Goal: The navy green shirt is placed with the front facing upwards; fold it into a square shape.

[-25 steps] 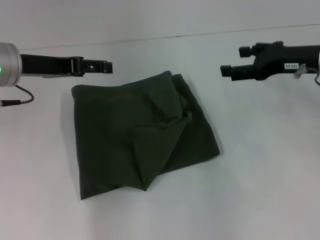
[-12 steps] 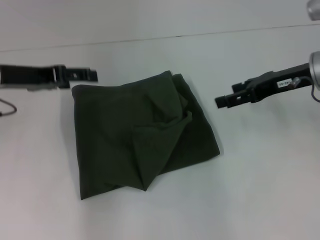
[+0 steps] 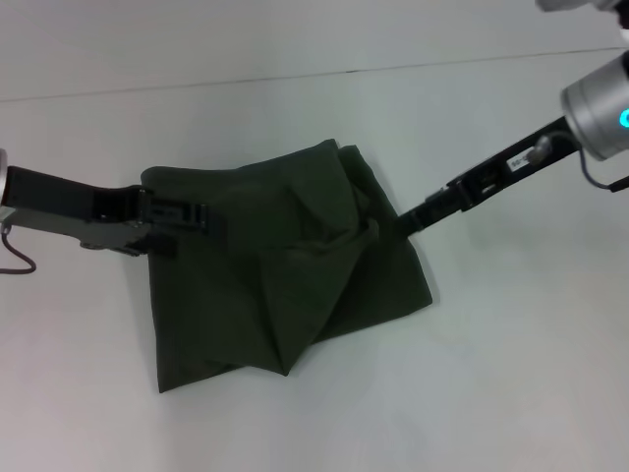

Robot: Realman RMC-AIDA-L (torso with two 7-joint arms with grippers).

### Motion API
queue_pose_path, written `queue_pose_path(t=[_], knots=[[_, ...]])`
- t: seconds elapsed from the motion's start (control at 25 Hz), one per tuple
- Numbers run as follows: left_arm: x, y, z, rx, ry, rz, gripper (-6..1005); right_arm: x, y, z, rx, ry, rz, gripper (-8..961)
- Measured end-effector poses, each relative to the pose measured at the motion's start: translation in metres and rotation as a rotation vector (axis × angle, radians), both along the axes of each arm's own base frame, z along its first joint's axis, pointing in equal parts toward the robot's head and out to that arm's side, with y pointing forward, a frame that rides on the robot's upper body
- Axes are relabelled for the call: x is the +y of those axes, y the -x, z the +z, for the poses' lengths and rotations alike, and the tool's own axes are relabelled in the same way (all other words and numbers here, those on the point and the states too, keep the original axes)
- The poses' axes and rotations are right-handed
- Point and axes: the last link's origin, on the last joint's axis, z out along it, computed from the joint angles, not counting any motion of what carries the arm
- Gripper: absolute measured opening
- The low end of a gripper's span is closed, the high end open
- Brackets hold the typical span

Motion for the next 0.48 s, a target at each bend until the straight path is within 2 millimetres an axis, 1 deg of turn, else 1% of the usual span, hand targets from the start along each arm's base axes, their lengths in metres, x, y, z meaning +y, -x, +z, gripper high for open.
queue_pose_path(t=[0.24, 0.48], knots=[[0.006, 0.005, 0.004, -0.011, 0.019, 0.037, 951, 0.002, 0.011, -0.016, -0.096, 0.101, -0.048, 910], [0.006, 0.007, 0.004, -0.014, 0.013, 0.038, 951, 0.006, 0.02, -0.025, -0.106, 0.133, -0.091, 910]])
